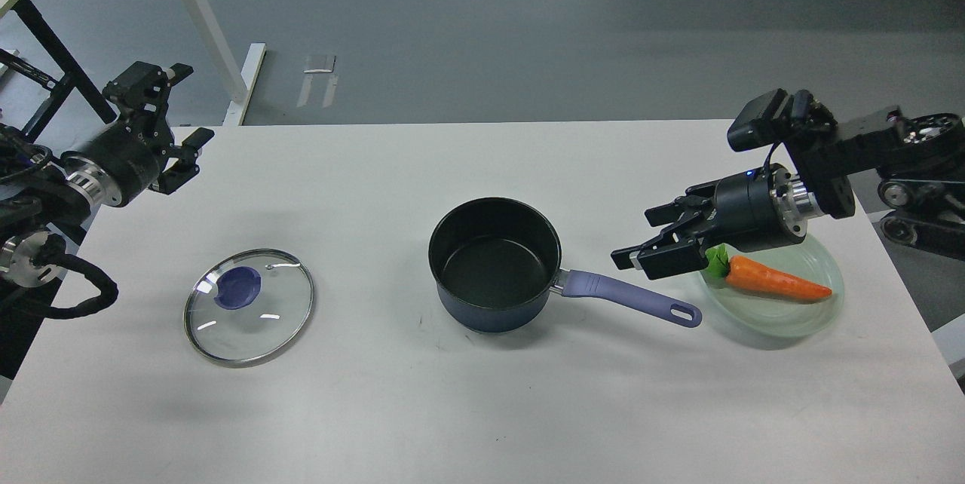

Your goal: Open pot lid

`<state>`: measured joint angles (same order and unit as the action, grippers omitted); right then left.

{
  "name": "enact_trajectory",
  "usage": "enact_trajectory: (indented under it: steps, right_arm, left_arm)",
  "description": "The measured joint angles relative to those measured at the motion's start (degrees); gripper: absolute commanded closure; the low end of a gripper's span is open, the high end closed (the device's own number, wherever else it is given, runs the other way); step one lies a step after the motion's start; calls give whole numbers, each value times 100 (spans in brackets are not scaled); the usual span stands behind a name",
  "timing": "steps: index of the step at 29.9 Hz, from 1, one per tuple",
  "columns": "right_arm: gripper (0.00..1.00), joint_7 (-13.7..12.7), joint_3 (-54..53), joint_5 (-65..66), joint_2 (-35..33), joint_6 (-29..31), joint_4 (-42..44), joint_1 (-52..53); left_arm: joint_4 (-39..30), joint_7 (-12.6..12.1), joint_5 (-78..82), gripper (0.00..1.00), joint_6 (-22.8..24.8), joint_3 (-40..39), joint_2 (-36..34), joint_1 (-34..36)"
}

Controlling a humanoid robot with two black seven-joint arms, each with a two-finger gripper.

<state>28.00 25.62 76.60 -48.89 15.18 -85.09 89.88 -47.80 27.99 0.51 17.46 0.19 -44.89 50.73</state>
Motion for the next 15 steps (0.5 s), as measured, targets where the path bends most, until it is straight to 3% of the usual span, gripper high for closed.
enact_trajectory:
  steps: [8,12,15]
  right_arm:
    - [1,0,-752,-3158,-745,-93,251,-49]
    - [1,-1,-1335,-4976,-492,-273,940,-663]
    - [1,-1,-1895,-6212,-21,-437,1611,-1281]
  left_arm:
    - [4,0,-13,1,-20,-254,216,16]
    - [248,-1,-59,1,-26,-570,559,15]
    - [599,-192,-84,1,12,-799,961,14]
